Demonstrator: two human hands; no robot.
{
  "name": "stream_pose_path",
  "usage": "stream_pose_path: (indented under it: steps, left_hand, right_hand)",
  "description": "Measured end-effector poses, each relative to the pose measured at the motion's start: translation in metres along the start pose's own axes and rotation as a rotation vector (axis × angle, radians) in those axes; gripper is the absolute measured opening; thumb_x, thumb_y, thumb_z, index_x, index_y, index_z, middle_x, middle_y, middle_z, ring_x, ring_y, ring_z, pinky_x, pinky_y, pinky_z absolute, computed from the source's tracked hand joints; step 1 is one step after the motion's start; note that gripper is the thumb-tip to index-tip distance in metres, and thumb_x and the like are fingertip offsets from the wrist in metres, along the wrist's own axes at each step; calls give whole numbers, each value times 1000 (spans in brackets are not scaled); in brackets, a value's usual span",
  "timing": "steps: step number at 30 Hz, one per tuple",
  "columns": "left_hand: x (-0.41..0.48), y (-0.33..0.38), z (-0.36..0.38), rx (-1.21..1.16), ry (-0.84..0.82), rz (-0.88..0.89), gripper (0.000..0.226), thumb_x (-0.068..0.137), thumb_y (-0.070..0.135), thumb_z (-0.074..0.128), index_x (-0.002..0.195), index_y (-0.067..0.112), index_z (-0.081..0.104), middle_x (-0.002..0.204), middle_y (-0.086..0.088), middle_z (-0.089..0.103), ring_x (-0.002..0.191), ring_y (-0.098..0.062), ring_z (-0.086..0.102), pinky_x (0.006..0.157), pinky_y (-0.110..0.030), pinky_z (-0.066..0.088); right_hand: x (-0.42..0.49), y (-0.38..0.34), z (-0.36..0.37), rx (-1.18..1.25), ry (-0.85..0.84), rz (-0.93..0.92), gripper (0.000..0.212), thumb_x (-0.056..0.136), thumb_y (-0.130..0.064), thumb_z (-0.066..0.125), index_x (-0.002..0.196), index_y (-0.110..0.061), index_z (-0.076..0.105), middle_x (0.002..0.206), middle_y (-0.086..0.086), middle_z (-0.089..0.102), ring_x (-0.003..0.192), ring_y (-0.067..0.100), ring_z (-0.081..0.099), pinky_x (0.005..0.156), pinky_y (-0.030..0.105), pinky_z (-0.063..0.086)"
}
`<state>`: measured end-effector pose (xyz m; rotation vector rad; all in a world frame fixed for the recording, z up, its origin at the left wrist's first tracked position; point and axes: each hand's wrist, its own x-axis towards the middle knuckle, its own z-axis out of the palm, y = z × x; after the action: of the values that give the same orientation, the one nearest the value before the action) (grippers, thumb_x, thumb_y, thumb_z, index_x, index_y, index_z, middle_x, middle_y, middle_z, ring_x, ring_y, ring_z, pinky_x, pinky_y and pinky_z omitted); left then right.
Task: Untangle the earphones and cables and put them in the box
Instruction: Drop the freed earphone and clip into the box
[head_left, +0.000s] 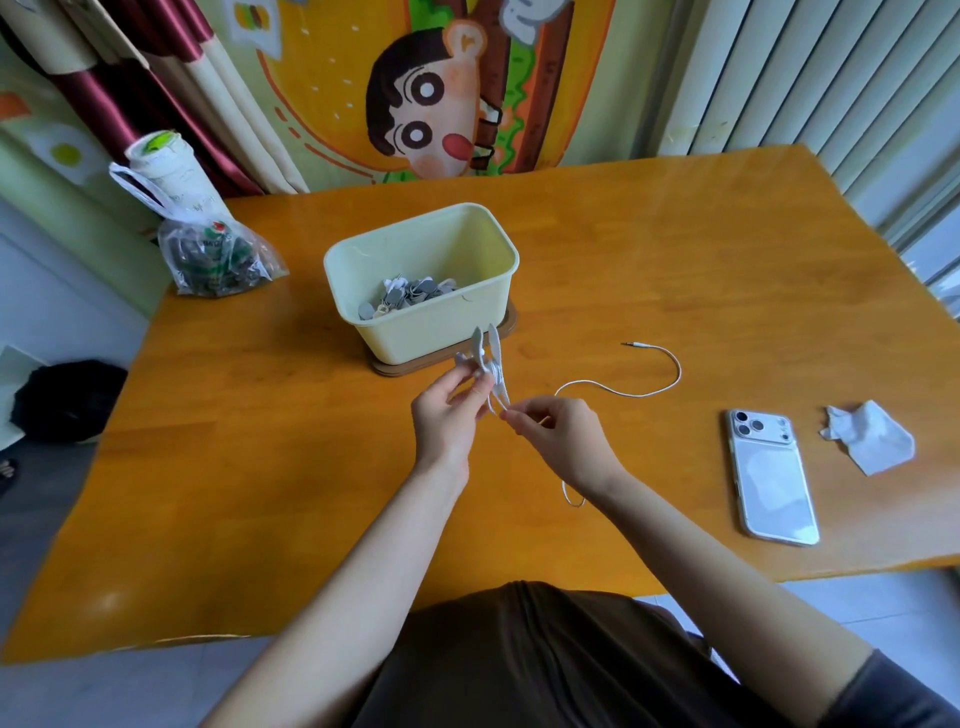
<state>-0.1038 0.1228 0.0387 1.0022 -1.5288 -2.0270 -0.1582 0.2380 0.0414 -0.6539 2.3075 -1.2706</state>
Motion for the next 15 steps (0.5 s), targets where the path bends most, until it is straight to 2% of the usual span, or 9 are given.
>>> stream_pose_path:
  steps: [2, 5, 8, 11, 15]
  left_hand:
    - [4, -4, -3, 167, 3, 105, 18, 86, 9, 68, 91, 25, 72, 85, 6, 73, 85, -14, 67, 78, -30, 55]
    - [9, -6, -11, 368, -31, 202, 22, 82, 10, 73, 91, 30, 70, 88, 2, 72, 86, -16, 68, 81, -33, 54]
    - [7, -7, -15, 421, -116, 217, 23, 81, 13, 75, 91, 33, 69, 87, 1, 71, 84, -14, 67, 79, -32, 52]
    - [6, -7, -15, 447, -178, 196, 27, 82, 9, 73, 103, 25, 69, 93, 2, 70, 83, -12, 65, 78, -31, 53]
    - [6, -9, -19, 483, -261, 166, 24, 83, 8, 71, 106, 16, 71, 102, -5, 72, 84, -12, 66, 76, -28, 53]
  right_hand:
    - [-2, -5, -3, -64, -42, -45, 17, 90, -24, 62, 90, -11, 72, 63, -18, 54, 49, -7, 48, 50, 10, 35]
    - [-2, -13, -11, -175, -103, -118, 18, 91, -23, 61, 92, -9, 72, 68, -15, 55, 56, -4, 49, 57, 11, 36]
    - [5, -16, -25, -287, -84, -190, 18, 90, -23, 62, 92, -9, 72, 79, -4, 60, 60, 1, 47, 59, 18, 33]
    - [15, -17, -41, -385, -24, -201, 17, 89, -26, 63, 93, -13, 71, 88, 1, 64, 67, 11, 48, 64, 28, 39]
    - [25, -17, -59, -356, 54, -215, 12, 86, -23, 66, 91, -13, 72, 84, -4, 58, 64, 6, 46, 65, 23, 34]
